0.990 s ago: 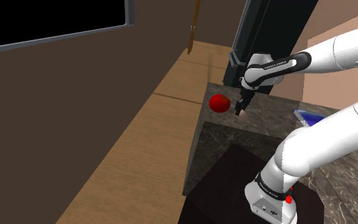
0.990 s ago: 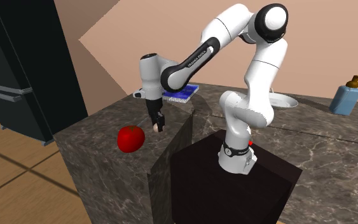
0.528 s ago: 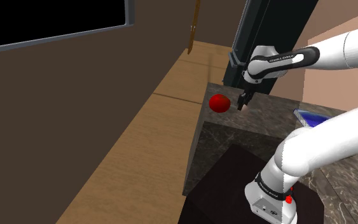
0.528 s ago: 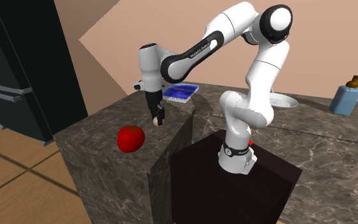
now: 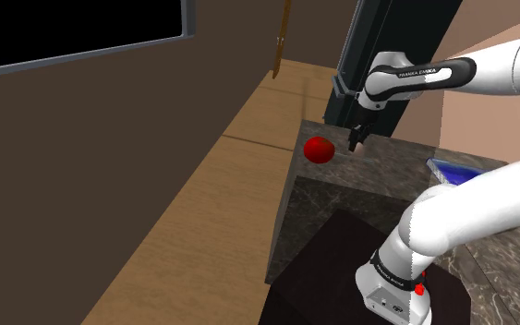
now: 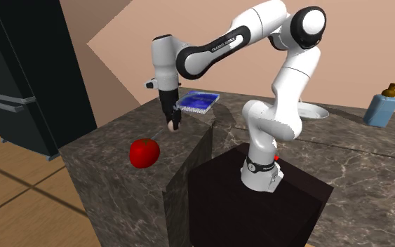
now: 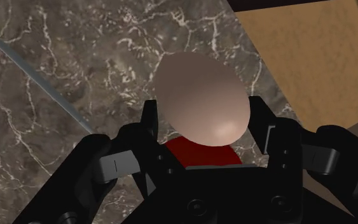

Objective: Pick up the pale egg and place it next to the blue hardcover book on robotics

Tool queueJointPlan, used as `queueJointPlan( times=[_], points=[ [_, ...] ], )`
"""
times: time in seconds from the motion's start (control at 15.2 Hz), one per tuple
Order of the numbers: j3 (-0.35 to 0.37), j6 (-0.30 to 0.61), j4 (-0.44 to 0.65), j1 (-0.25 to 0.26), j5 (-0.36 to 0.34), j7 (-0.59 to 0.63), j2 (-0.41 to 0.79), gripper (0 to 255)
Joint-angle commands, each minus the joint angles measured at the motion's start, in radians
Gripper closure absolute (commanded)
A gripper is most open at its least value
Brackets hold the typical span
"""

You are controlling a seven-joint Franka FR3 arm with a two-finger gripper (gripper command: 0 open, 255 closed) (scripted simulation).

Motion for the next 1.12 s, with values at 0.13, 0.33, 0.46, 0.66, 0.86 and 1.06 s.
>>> queueJointPlan(
  times=[0.13, 0.33, 0.46, 0.66, 0.86, 1.06],
  points=[
    [0.000, -0.047, 0.010, -0.017, -0.013, -0.015, -0.039, 255],
    [-0.027, -0.072, -0.031, -0.068, -0.061, -0.062, -0.114, 255],
    [-0.048, -0.090, -0.052, -0.104, -0.092, -0.097, -0.160, 255],
    [-0.083, -0.118, -0.076, -0.157, -0.140, -0.155, -0.222, 255],
    [-0.121, -0.145, -0.088, -0.210, -0.188, -0.219, -0.273, 255],
    [-0.165, -0.169, -0.089, -0.261, -0.235, -0.287, -0.315, 255]
  ],
)
